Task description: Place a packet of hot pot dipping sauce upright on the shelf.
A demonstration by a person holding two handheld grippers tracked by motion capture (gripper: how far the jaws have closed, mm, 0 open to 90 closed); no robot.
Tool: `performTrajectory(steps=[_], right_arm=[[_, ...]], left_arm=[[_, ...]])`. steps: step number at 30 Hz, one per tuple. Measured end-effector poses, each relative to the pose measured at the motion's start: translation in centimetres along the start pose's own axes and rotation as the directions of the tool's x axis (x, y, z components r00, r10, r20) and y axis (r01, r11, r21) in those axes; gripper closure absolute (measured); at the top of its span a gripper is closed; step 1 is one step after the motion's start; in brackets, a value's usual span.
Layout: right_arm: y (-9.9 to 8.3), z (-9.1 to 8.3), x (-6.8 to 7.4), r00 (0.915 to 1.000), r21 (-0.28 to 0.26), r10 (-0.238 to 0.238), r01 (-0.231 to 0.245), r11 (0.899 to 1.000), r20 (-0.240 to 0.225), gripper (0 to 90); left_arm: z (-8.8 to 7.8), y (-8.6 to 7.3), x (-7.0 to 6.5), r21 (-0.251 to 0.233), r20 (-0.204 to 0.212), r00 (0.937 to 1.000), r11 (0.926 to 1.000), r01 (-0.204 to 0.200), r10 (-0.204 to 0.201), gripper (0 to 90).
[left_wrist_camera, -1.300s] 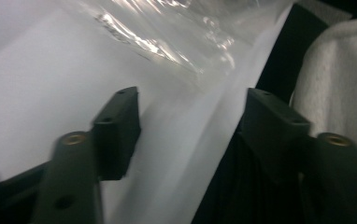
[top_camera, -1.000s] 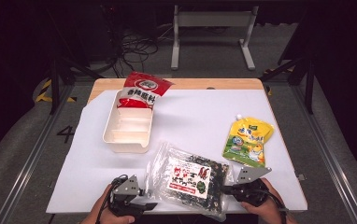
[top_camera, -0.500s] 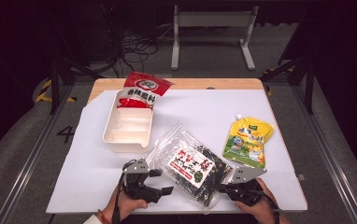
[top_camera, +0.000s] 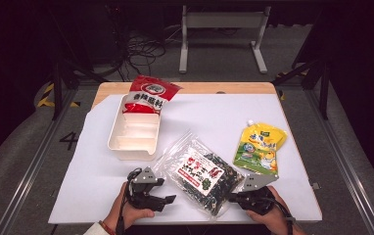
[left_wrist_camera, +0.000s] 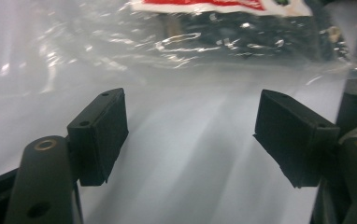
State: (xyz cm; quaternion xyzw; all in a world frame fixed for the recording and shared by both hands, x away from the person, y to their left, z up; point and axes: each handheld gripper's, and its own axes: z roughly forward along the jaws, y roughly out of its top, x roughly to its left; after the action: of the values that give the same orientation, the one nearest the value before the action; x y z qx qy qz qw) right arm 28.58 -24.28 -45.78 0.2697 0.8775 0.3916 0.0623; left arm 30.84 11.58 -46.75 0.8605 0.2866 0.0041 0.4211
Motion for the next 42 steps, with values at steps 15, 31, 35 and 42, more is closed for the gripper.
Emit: performTrajectory(steps=[15, 31, 35, 42], right_arm=[[0.0, 0.0, 0.5, 0.9973, 0.003, -0.066, 0.066, 0.998, 0.031, 90.0], [-0.2, -0.1, 0.4, 0.998, -0.006, -0.062, 0.062, 0.998, -0.013, 78.0], [0.0, -0.6, 0.9, 0.9952, -0.02, -0.089, 0.089, 0.996, -0.039, 65.6], [0.2, -1.9, 0.5, 0.998, -0.069, -0.063, 0.062, 0.996, -0.006, 50.7]], left_arm=[[3.3, 3.5, 1.1, -0.079, 0.182, 0.9746, 0.9861, 0.146, -0.13, 19.9], [1.7, 6.2, 0.8, -0.297, 0.207, 0.9782, 0.9539, 0.045, 0.018, 69.7], [0.3, 6.7, 0.3, -0.345, 0.243, 0.9679, 0.9384, 0.023, 0.065, 75.8], [-1.9, 7.2, -0.4, -0.385, 0.202, 0.9678, 0.9206, -0.062, 0.15, 79.5]])
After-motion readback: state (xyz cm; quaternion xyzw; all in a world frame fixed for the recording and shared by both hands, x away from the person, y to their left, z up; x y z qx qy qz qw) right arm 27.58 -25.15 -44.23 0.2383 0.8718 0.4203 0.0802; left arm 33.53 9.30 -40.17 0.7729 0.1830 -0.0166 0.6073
